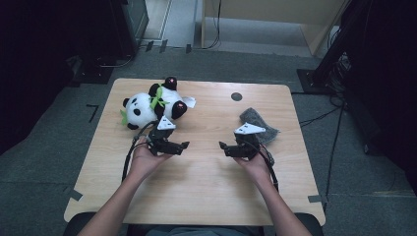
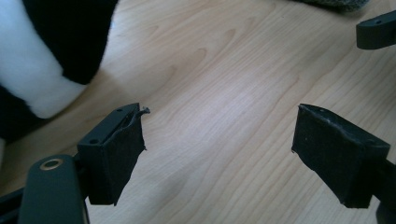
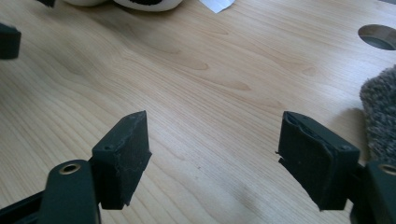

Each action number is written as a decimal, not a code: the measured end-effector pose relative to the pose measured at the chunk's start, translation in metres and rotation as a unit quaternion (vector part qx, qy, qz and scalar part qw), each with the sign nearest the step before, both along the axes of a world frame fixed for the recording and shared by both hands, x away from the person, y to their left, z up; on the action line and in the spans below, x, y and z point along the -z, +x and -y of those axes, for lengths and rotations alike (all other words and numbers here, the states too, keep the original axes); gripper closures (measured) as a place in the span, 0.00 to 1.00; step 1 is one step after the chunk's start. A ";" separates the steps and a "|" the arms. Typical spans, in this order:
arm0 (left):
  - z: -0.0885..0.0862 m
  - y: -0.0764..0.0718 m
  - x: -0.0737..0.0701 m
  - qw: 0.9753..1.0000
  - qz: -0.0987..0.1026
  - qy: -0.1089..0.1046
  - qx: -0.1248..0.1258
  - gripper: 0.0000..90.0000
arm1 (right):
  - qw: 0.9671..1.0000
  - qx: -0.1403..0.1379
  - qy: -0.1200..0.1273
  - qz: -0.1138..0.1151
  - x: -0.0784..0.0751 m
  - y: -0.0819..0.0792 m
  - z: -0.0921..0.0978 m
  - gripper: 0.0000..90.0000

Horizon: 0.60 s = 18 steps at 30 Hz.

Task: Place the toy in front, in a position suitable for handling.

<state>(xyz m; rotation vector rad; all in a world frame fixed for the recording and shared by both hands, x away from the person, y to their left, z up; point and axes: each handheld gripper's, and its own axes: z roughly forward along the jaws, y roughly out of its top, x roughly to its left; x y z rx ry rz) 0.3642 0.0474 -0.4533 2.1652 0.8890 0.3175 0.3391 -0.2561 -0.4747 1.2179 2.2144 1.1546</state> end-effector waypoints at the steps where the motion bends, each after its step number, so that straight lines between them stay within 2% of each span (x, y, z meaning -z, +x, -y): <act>1: -0.002 0.001 -0.002 1.000 0.003 -0.001 -0.002 0.18 | 1.000 0.000 0.000 0.000 0.000 0.000 0.000 0.30; 4: -0.005 0.004 -0.011 1.000 0.004 -0.009 -0.004 0.18 | 1.000 -0.001 0.004 -0.003 -0.001 0.000 0.004 0.33; 7: -0.008 0.009 -0.020 1.000 0.008 -0.006 -0.005 0.18 | 1.000 -0.005 0.005 -0.008 -0.002 0.002 0.006 0.35; 10: -0.016 0.016 -0.028 1.000 0.011 -0.022 -0.009 0.23 | 1.000 -0.008 0.001 -0.019 -0.004 0.005 0.009 0.36; 12: -0.020 0.020 -0.032 1.000 0.005 -0.030 -0.009 0.26 | 1.000 -0.008 0.009 -0.023 -0.005 0.007 0.013 0.38; 18: -0.025 0.032 -0.041 1.000 0.000 -0.018 -0.008 0.25 | 1.000 -0.008 0.011 -0.019 -0.006 0.008 0.019 0.43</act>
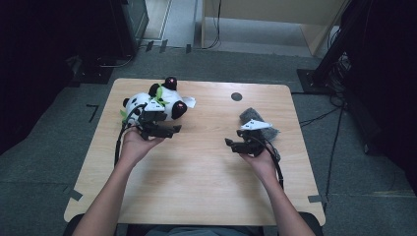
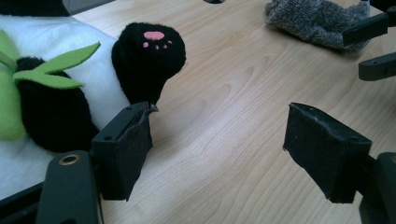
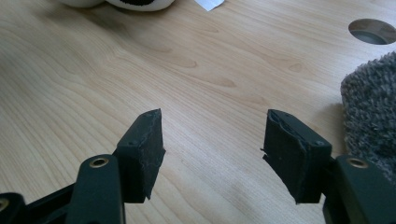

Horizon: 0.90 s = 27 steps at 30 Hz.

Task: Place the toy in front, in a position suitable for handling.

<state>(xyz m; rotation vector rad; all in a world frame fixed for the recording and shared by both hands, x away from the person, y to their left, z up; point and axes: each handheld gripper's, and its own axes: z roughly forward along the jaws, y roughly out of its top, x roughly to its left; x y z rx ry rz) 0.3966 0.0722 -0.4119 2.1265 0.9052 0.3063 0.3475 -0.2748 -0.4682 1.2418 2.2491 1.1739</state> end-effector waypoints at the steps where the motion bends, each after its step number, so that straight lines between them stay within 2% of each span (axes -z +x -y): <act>1: -0.001 0.002 -0.001 1.000 0.005 0.004 -0.003 0.25 | 1.000 0.000 0.000 0.001 0.000 0.000 0.001 0.44; 5: -0.008 0.010 -0.006 1.000 0.011 0.011 -0.008 0.26 | 1.000 0.003 0.001 0.003 0.001 0.003 0.005 0.49; 7: -0.014 0.014 -0.007 1.000 0.016 -0.002 -0.018 0.26 | 1.000 0.007 0.001 0.005 0.001 0.004 0.009 0.51; 8: -0.016 0.015 -0.008 1.000 0.018 -0.001 -0.021 0.26 | 1.000 0.007 0.001 0.005 0.001 0.004 0.009 0.51; 9: -0.019 0.020 -0.009 0.999 0.019 0.010 -0.028 0.26 | 1.000 0.011 0.001 0.006 0.001 0.005 0.011 0.52; 13: -0.025 0.027 -0.011 0.999 0.024 0.006 -0.037 0.27 | 1.000 0.017 -0.002 0.014 0.002 0.006 0.015 0.53; 16: -0.030 0.033 -0.012 0.999 0.030 0.007 -0.044 0.27 | 1.000 0.022 -0.003 0.011 0.004 0.007 0.019 0.54; 18: -0.036 0.039 -0.009 0.998 0.024 0.008 -0.052 0.27 | 0.999 0.027 -0.006 0.019 0.002 0.007 0.024 0.55; 21: -0.038 0.042 -0.006 0.998 0.026 0.014 -0.057 0.27 | 0.999 0.033 -0.005 0.030 0.001 0.008 0.029 0.56; 23: -0.041 0.047 -0.002 0.998 0.023 0.017 -0.064 0.27 | 0.999 0.043 -0.004 0.020 -0.001 0.011 0.039 0.57; 27: -0.043 0.054 0.006 0.997 0.021 0.021 -0.071 0.27 | 0.998 0.053 0.000 0.017 -0.001 0.010 0.049 0.59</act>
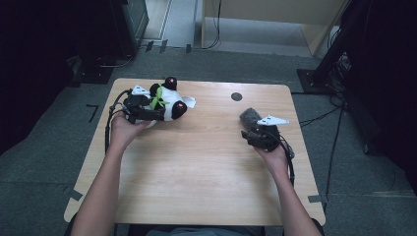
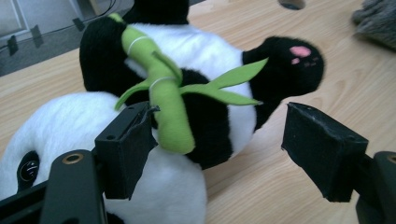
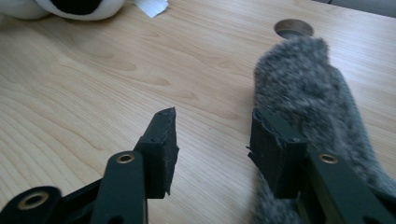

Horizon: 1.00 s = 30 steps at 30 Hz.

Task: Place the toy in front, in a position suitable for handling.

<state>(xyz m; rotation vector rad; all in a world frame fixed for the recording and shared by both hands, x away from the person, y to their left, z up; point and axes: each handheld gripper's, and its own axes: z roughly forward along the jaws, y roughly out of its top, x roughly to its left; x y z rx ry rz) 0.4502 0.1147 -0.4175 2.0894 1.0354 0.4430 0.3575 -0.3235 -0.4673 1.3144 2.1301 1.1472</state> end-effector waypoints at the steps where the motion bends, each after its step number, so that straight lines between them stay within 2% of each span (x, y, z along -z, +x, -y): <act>1: 0.000 0.002 0.002 1.000 -0.002 -0.002 -0.001 0.27 | 1.000 0.006 0.000 0.002 0.000 -0.001 0.005 0.60; 4: -0.001 0.006 0.006 1.000 0.007 -0.007 -0.007 0.30 | 1.000 0.012 0.000 0.006 0.000 -0.001 0.010 0.60; 6: -0.001 0.007 0.008 1.000 0.007 -0.014 -0.011 0.37 | 1.000 0.016 -0.008 0.009 0.001 -0.001 0.013 0.61; 7: -0.002 0.008 0.009 1.000 0.012 -0.011 -0.015 0.42 | 1.000 0.019 -0.020 0.008 0.002 0.000 0.017 0.62; 9: -0.002 0.008 0.010 1.000 0.012 -0.011 -0.017 0.45 | 0.999 0.022 -0.024 0.009 0.003 0.000 0.019 0.63; 11: -0.003 0.009 0.011 1.000 0.009 -0.013 -0.022 0.53 | 0.999 0.031 -0.029 0.010 0.005 0.000 0.024 0.66; 12: -0.003 0.010 0.012 1.000 0.008 -0.013 -0.022 0.59 | 0.999 0.044 -0.026 0.008 0.006 0.001 0.030 0.63; 16: -0.005 0.012 0.014 1.000 -0.002 -0.026 -0.016 0.64 | 0.998 0.058 -0.010 0.009 0.008 0.004 0.036 0.62; 19: -0.005 0.012 0.014 0.999 -0.005 -0.027 -0.019 0.70 | 0.998 0.064 -0.020 0.016 0.010 0.008 0.039 0.61; 20: -0.005 0.012 0.014 0.999 -0.005 -0.029 -0.020 0.76 | 0.998 0.066 -0.017 0.008 0.013 0.013 0.041 0.60; 21: -0.005 0.011 0.014 0.999 -0.005 -0.030 -0.020 0.76 | 0.998 0.066 -0.017 0.008 0.013 0.013 0.041 0.60; 23: -0.005 0.009 0.012 0.999 0.000 -0.031 -0.020 0.85 | 0.997 0.071 -0.010 -0.004 0.018 0.018 0.043 0.59; 27: -0.004 0.004 0.006 0.999 0.017 -0.028 -0.022 0.87 | 0.997 0.073 -0.010 -0.011 0.020 0.021 0.044 0.59; 30: -0.002 0.002 0.004 0.999 0.010 -0.034 -0.013 0.88 | 0.997 0.072 -0.006 -0.015 0.021 0.023 0.045 0.60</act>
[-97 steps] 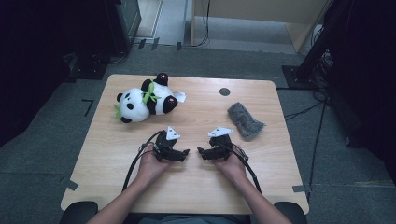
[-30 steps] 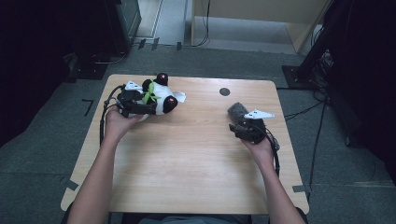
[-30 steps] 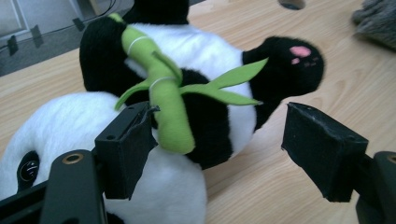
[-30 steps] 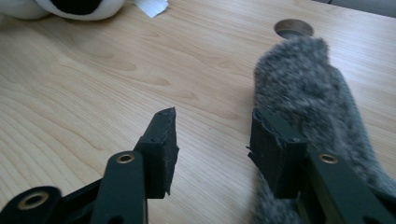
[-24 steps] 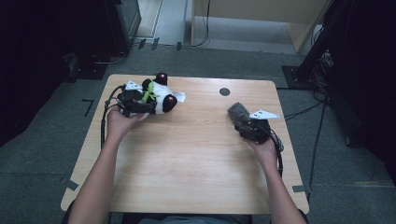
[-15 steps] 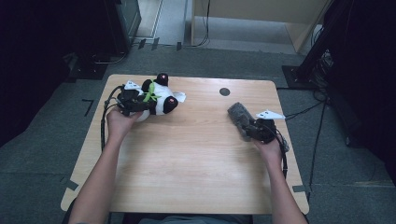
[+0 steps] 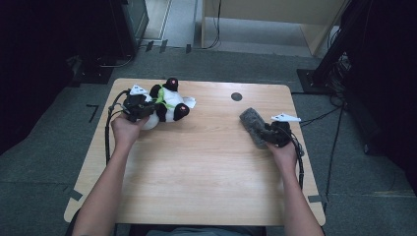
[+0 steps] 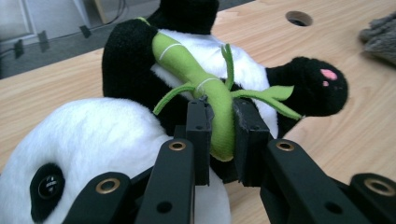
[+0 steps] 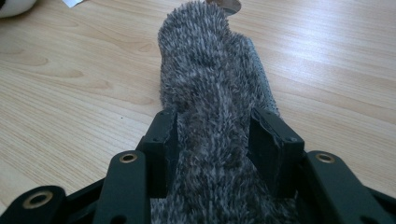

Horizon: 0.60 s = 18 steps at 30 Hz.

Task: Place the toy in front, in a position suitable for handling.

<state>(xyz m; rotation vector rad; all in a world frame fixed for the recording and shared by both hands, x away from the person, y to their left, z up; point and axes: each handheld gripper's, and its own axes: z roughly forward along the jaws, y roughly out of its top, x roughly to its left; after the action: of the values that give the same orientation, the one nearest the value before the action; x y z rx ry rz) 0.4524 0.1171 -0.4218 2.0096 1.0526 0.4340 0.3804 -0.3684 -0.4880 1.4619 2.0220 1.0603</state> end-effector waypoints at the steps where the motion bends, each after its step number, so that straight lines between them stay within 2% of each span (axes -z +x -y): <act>1: 0.001 -0.001 -0.001 1.000 -0.001 -0.002 0.001 0.88 | 1.000 -0.001 -0.001 0.000 0.000 0.000 0.000 0.60; 5: 0.004 -0.007 -0.007 1.000 0.001 -0.007 0.006 0.89 | 1.000 -0.004 -0.003 0.002 -0.001 0.001 -0.002 0.61; 9: 0.007 -0.012 -0.011 0.999 -0.008 -0.027 0.022 0.89 | 1.000 -0.008 0.000 0.000 0.000 0.003 -0.002 0.63; 15: 0.020 -0.025 -0.018 0.998 -0.015 -0.036 0.050 0.89 | 1.000 -0.013 0.016 -0.009 -0.001 0.008 -0.001 0.64; 18: 0.026 -0.032 -0.022 0.997 -0.017 -0.049 0.061 0.89 | 1.000 -0.012 0.014 -0.009 -0.001 0.009 -0.001 0.64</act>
<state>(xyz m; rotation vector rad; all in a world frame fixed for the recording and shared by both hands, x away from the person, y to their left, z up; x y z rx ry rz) 0.4201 0.0906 -0.4002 1.9863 0.9478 0.2800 0.3892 -0.3672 -0.4868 1.4682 2.0504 1.0926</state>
